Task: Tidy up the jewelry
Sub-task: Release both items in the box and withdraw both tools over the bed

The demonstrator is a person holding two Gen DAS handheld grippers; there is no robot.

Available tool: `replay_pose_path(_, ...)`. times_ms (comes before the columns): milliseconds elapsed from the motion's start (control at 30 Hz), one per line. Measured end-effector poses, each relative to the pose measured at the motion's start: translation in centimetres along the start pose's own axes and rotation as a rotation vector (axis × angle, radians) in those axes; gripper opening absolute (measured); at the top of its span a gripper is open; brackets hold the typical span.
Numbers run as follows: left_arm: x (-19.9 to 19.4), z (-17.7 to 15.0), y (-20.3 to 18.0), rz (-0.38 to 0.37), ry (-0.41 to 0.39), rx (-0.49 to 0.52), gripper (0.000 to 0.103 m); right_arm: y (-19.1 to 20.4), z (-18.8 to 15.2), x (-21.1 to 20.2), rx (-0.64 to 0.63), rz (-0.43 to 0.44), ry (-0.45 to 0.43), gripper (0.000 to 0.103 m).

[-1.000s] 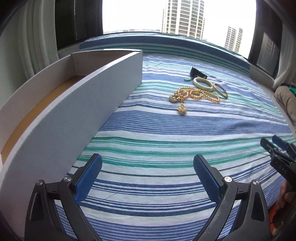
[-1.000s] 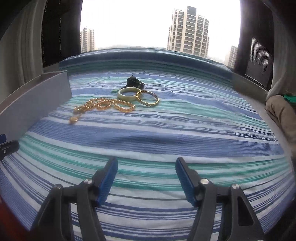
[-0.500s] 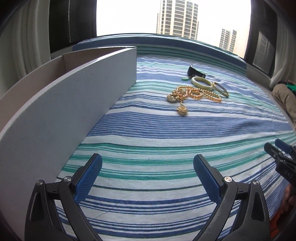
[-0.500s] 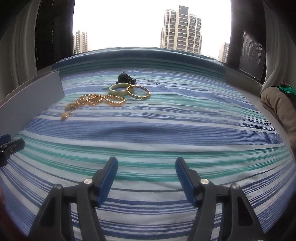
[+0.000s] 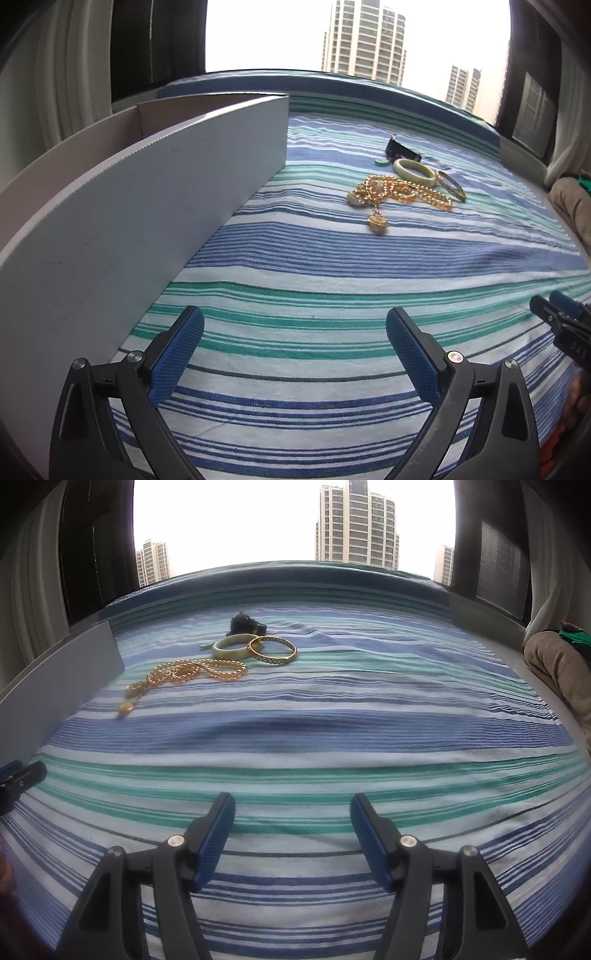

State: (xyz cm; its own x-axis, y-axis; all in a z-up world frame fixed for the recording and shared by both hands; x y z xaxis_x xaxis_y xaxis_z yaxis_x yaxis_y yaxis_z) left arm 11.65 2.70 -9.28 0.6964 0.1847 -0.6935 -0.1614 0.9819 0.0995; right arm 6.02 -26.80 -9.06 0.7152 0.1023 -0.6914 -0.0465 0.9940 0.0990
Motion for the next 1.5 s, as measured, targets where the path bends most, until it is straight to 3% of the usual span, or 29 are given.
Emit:
replay_pose_path(467, 0.3, 0.1, -0.6, 0.019, 0.01, 0.016, 0.099, 0.8, 0.0, -0.9, -0.039, -0.036, -0.061, 0.066)
replay_pose_path(767, 1.4, 0.2, -0.2, -0.024, 0.088, -0.013, 0.099, 0.7, 0.1, 0.0, -0.03, -0.052, -0.001, 0.066)
replay_pose_path(1100, 1.2, 0.2, -0.4, -0.019, 0.08, 0.002, 0.099, 1.8, -0.6, 0.0, -0.1, -0.094, -0.005, 0.066)
replay_pose_path(1367, 1.1, 0.2, -0.3, -0.025, 0.079, -0.001, 0.099, 0.5, -0.4, 0.0, -0.022, -0.064, 0.001, 0.066)
replay_pose_path(1500, 1.5, 0.4, -0.1, -0.04, 0.144, 0.009, 0.099, 0.5, -0.4, 0.2, -0.026, -0.07, 0.015, 0.066)
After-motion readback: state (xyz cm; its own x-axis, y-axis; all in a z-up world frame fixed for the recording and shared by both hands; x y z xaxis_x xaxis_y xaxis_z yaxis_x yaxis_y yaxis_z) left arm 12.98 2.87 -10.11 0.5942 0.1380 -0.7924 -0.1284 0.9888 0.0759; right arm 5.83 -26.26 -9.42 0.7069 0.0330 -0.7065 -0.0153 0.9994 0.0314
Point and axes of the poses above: each gripper's, at about its wrist camera, not at the fingertips, and x roughly the way its jaws point, y to its left, z to its top, the point moved 1 cm from there along x, roughly the way its jaws point, and after that the axes turned 12 degrees about z, right-handed, at the moved point
